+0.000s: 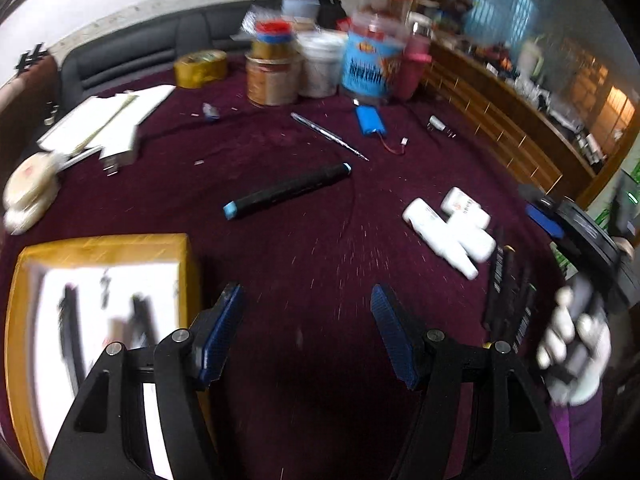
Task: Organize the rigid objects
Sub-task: 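Move both grippers back from the tray over the remaining markers and bottles, then grasp the teal-capped black marker with left while right grasps the white spray bottle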
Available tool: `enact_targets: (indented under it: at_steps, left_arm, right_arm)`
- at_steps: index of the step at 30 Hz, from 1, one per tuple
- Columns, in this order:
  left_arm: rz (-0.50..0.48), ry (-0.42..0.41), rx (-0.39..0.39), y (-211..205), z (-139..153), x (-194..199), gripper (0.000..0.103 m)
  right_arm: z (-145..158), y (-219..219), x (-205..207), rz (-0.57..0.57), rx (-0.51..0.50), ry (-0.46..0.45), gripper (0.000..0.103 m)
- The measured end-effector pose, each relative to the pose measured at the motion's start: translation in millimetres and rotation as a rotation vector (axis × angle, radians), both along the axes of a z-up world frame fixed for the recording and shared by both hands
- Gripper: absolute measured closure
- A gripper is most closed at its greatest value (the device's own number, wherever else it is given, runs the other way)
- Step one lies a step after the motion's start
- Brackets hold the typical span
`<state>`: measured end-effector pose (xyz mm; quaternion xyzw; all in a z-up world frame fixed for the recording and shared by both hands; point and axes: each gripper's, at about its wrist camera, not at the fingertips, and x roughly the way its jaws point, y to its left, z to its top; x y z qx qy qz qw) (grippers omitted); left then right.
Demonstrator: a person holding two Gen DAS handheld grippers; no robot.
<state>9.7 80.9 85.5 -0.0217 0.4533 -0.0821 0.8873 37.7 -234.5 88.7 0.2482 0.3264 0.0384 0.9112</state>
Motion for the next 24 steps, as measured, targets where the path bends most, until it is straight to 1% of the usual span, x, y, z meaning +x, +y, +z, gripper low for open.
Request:
enact_targets:
  at_steps: [2, 3, 5, 8, 10, 11, 12, 13, 15, 17, 18, 19, 20, 21, 22, 23, 24]
  left_arm:
    - [-0.013, 0.035, 0.013, -7.1, -10.2, 30.1, 0.038]
    - [-0.017, 0.049, 0.021, -10.2, -14.7, 45.7, 0.038]
    - [-0.029, 0.062, 0.05, -17.4, -23.3, 76.5, 0.038]
    - [-0.041, 0.063, 0.127, -25.7, -38.6, 118.6, 0.038]
    - [-0.038, 0.08, 0.169, -27.7, -50.6, 139.2, 0.038]
    - [-0.029, 0.086, 0.196, -28.4, -57.5, 148.1, 0.038]
    - [-0.022, 0.092, 0.214, -28.4, -64.0, 154.2, 0.036]
    - [-0.023, 0.105, 0.219, -28.2, -70.6, 159.0, 0.035]
    - [-0.029, 0.086, 0.192, -27.1, -72.7, 163.7, 0.033]
    - [-0.036, 0.081, 0.196, -29.6, -74.2, 167.7, 0.033]
    - [-0.043, 0.076, 0.199, -31.1, -74.6, 168.3, 0.035]
    - [-0.055, 0.067, 0.212, -33.3, -74.8, 167.3, 0.054]
    - [-0.074, 0.06, 0.236, -36.6, -74.6, 165.5, 0.067]
    - [-0.096, 0.06, 0.236, -38.7, -73.8, 162.8, 0.083]
    - [-0.125, 0.069, 0.208, -40.6, -72.6, 159.3, 0.089]
    - [-0.141, 0.074, 0.214, -44.5, -71.6, 153.9, 0.09]
    - [-0.145, 0.07, 0.237, -48.4, -71.1, 148.8, 0.09]
  right_arm:
    - [-8.7, -9.3, 1.7, -0.003, 0.041, 0.014, 0.052]
    - [-12.6, -12.1, 2.6, 0.001, 0.056, 0.036, 0.052]
    - [-18.5, -13.4, 5.3, 0.02, 0.098, 0.064, 0.052]
    - [-20.1, -13.3, 4.9, 0.042, 0.103, 0.071, 0.052]
    - [-21.5, -9.9, 6.3, 0.054, 0.102, 0.077, 0.052]
    - [-22.5, -9.8, 5.9, 0.059, 0.102, 0.08, 0.052]
    - [-22.3, -8.9, 5.9, 0.062, 0.1, 0.082, 0.052]
    - [-23.2, -8.8, 7.7, 0.063, 0.098, 0.083, 0.052]
    - [-25.0, -7.9, 9.7, 0.067, 0.093, 0.087, 0.051]
    - [-26.4, -5.9, 11.9, 0.073, 0.092, 0.095, 0.051]
    - [-26.7, -5.3, 12.0, 0.075, 0.09, 0.098, 0.051]
    - [-27.0, -4.5, 12.2, 0.077, 0.088, 0.101, 0.051]
    - [-27.3, -4.3, 12.1, 0.078, 0.086, 0.102, 0.051]
    - [-27.9, -4.2, 12.2, 0.076, 0.083, 0.105, 0.051]
    - [-28.4, -4.2, 12.4, 0.073, 0.081, 0.107, 0.051]
    - [-28.8, -4.6, 12.8, 0.071, 0.08, 0.11, 0.051]
    - [-29.1, -5.0, 13.0, 0.068, 0.078, 0.113, 0.051]
